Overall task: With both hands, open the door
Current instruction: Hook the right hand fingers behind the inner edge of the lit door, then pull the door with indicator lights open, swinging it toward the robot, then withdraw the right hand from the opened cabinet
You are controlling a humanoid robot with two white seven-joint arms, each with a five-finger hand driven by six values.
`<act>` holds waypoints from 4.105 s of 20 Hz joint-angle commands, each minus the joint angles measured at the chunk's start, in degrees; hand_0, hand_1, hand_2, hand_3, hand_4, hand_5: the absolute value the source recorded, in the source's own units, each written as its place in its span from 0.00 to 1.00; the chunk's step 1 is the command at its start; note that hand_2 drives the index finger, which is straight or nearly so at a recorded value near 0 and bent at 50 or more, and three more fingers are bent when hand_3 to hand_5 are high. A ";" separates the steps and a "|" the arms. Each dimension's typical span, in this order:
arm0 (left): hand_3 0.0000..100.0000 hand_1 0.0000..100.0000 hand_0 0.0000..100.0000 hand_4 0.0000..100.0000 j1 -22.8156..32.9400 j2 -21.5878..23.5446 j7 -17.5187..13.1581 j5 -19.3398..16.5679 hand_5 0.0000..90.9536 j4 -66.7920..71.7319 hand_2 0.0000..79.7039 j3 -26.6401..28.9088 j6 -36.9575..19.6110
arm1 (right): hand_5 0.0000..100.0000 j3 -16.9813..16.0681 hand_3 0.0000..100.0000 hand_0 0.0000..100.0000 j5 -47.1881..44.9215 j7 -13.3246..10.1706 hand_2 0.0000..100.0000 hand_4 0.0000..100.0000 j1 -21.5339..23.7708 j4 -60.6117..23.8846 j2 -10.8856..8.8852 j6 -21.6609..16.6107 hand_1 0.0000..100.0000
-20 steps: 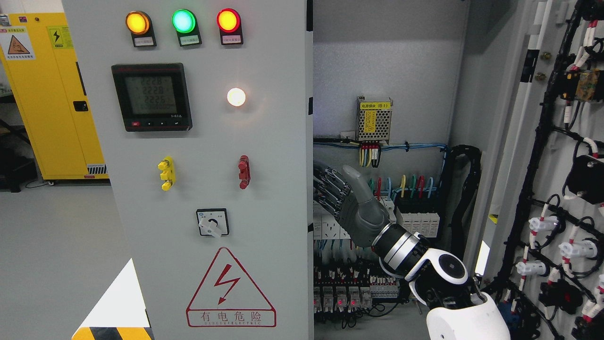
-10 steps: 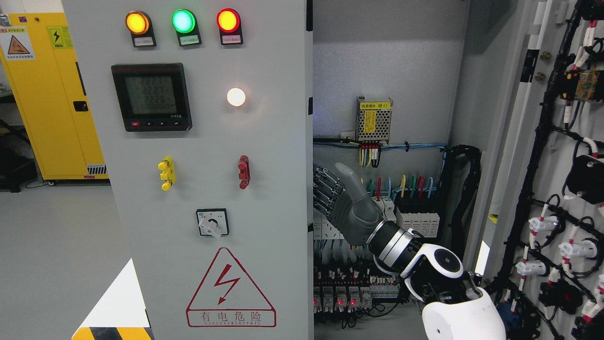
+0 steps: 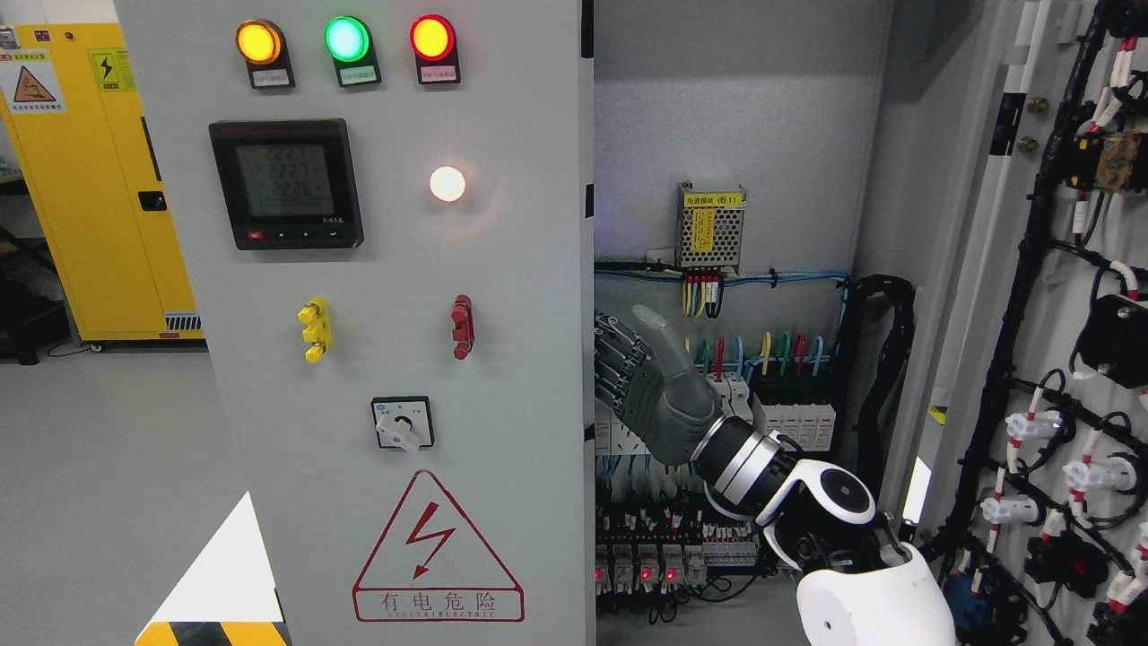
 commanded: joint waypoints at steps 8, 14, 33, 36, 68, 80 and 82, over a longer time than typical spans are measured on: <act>0.00 0.00 0.00 0.00 0.00 -1.85 0.03 0.00 0.00 1.14 0.00 0.00 0.12 | 0.00 -0.24 0.00 0.24 -0.48 3.16 0.00 0.00 2.04 -4.63 -0.97 0.02 0.00; 0.00 0.00 0.00 0.00 0.00 -1.85 0.03 0.00 0.00 1.06 0.00 0.00 0.03 | 0.00 2.30 0.00 0.24 -3.01 3.25 0.00 0.00 6.26 -11.05 -3.52 0.19 0.00; 0.00 0.00 0.00 0.00 0.00 -1.85 0.03 0.00 0.00 1.15 0.00 0.00 0.03 | 0.00 17.68 0.00 0.24 -3.64 2.81 0.00 0.00 13.12 -21.43 -6.06 3.00 0.00; 0.00 0.00 0.00 0.00 0.00 -1.85 0.03 0.00 0.00 1.15 0.00 0.00 0.03 | 0.00 21.19 0.00 0.24 -3.56 2.81 0.00 0.00 15.23 -24.59 -6.07 3.00 0.00; 0.00 0.00 0.00 0.00 0.09 -2.46 0.03 0.00 0.00 1.58 0.00 0.09 0.03 | 0.00 28.76 0.00 0.24 6.20 2.64 0.00 0.00 20.95 -22.93 8.79 8.10 0.00; 0.00 0.00 0.00 0.00 0.09 -2.37 0.03 0.00 0.00 1.50 0.00 0.00 0.12 | 0.00 31.22 0.00 0.24 6.02 2.46 0.00 0.00 17.35 -21.52 8.88 7.84 0.00; 0.00 0.00 0.00 0.00 0.09 -2.29 0.03 0.00 0.00 1.32 0.00 0.00 0.03 | 0.00 31.22 0.00 0.24 6.02 2.46 0.00 0.00 16.12 -21.26 8.88 8.01 0.00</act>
